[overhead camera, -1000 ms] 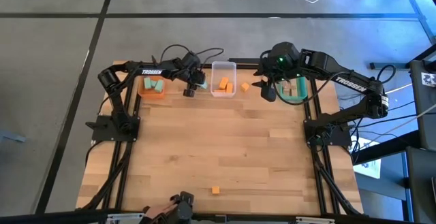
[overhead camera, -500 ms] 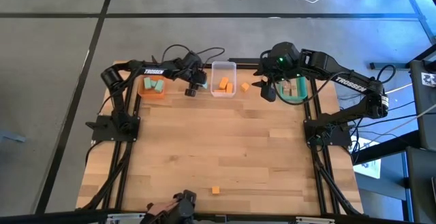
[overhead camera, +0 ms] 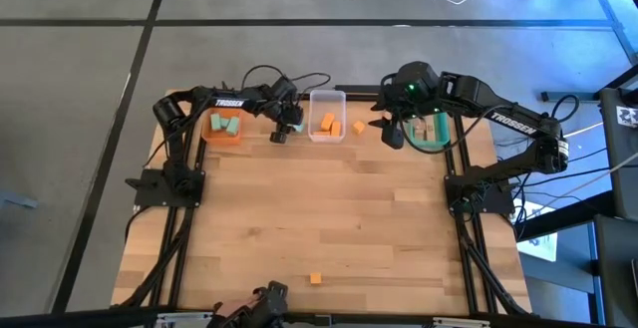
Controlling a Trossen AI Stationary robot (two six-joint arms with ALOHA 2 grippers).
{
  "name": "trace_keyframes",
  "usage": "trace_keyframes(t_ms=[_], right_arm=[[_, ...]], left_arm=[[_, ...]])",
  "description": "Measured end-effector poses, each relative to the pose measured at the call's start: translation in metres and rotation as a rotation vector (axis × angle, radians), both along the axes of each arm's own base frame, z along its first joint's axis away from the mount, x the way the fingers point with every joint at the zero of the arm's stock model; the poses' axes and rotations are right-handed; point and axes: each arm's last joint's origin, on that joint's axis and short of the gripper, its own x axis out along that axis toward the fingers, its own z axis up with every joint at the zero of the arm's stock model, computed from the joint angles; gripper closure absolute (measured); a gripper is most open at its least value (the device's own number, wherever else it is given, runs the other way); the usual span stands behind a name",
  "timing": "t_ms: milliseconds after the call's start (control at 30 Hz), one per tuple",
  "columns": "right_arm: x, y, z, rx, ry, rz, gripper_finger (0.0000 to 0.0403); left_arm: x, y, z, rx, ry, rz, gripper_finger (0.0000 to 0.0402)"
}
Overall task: Sort & place blocks by color
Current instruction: Put the blue block into the orange bin
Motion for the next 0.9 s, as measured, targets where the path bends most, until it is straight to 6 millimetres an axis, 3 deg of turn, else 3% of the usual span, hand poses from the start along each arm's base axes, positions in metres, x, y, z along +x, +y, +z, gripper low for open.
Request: trace_keyframes(t_ms=[333,533,667,900], right_arm=[[0.000,0.000,0.000,0.000,0.000,0.000,0.0203],[0.000,0.000,0.000,0.000,0.000,0.000,0.0203],[0.000,0.000,0.000,0.000,0.000,0.000,0.0203],[0.000,0.000,0.000,0.000,0.000,0.000,0.0203]], left_arm=[[0.001,-0.006,-0.002,-0.029,0.044,0.100,0.0240],[0.008,-0.015,-0.002,-0.004,0.065,0.084,0.0279],[0.010,-0.022,-0.002,-0.023,0.081,0.138,0.0280],[-0.001,-0.033,0.018,-0.130,0.093,0.337,0.0280]])
